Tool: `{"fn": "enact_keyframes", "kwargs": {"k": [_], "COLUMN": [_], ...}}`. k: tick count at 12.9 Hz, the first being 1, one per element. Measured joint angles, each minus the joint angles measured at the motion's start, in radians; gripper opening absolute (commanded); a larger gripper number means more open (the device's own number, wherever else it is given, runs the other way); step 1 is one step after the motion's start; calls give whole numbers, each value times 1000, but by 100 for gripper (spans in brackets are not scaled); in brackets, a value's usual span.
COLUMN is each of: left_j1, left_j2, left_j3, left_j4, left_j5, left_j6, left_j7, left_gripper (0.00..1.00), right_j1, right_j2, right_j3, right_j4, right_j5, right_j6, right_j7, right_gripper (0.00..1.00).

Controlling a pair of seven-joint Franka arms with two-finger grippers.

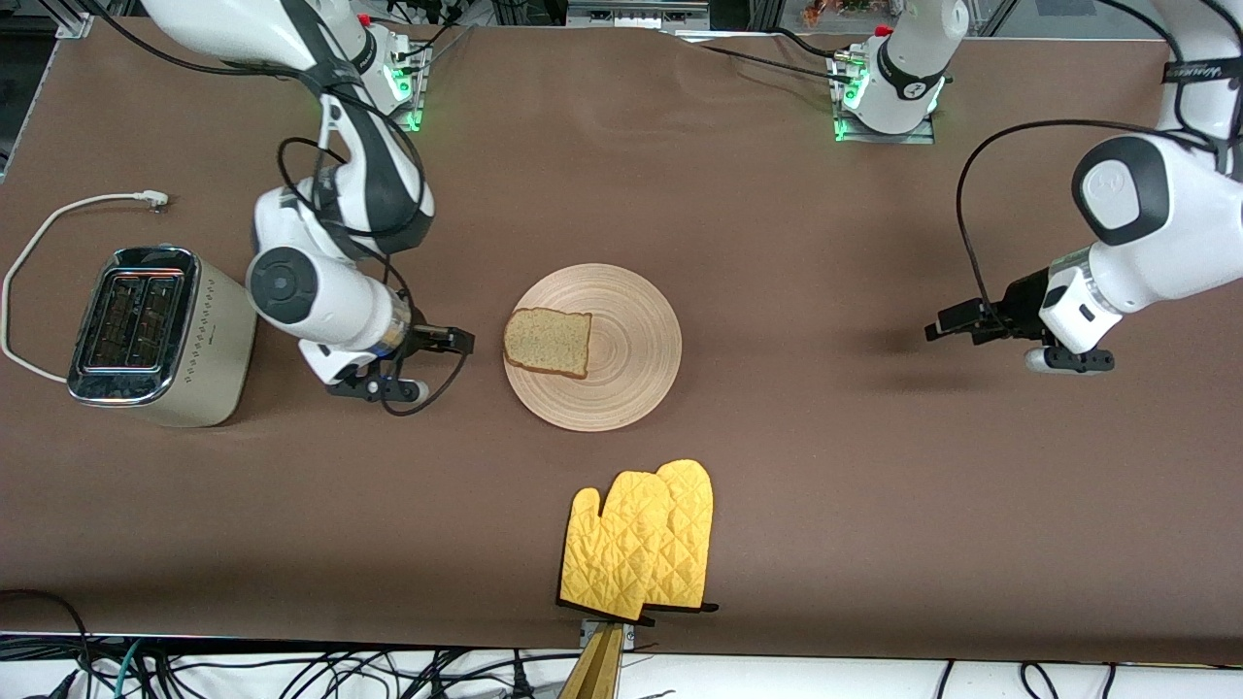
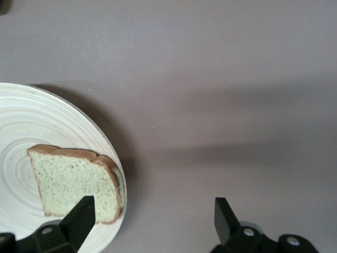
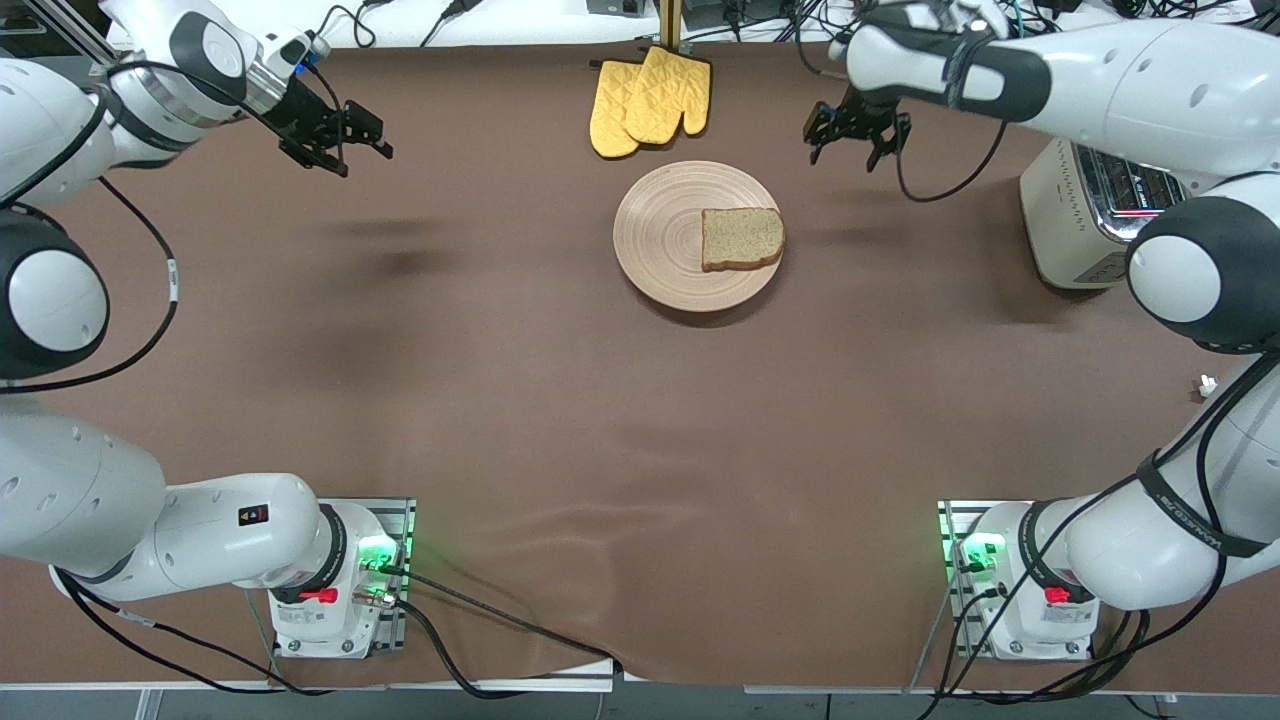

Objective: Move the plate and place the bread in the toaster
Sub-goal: 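Raise the left gripper away while the right gripper reaches the bread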

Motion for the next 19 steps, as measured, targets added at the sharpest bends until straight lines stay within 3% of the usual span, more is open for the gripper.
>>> {"fn": "enact_keyframes", "kwargs": {"k": [5,9,12,14,19], "left_j1": [1,-5,-45,-78,-175], "left_j2": [-45,-47,-47,-48,-48], "left_j3": [56,63,51,46,77], "left_j4": [144,298,367,415,498], "left_j5": [203,240,277,278,347], "left_j6": [-257,-446,-534,-587,-618], "left_j7": [-66,-119,-233,-317,-367], "left_gripper": [100,100,100,100,100], "right_j1": [82,104,116,119,125], "right_j2": [45,85,100,105,114], "right_j3": [1,1,1,1,1], "right_j4": [-33,-34,-34,-34,-34], "right_j5": [0,0,0,0,0], "right_j6": [45,54,58,58,59], "right_j7": [83,86,86,86,86], "right_gripper": [100,100,99,92,92]}}
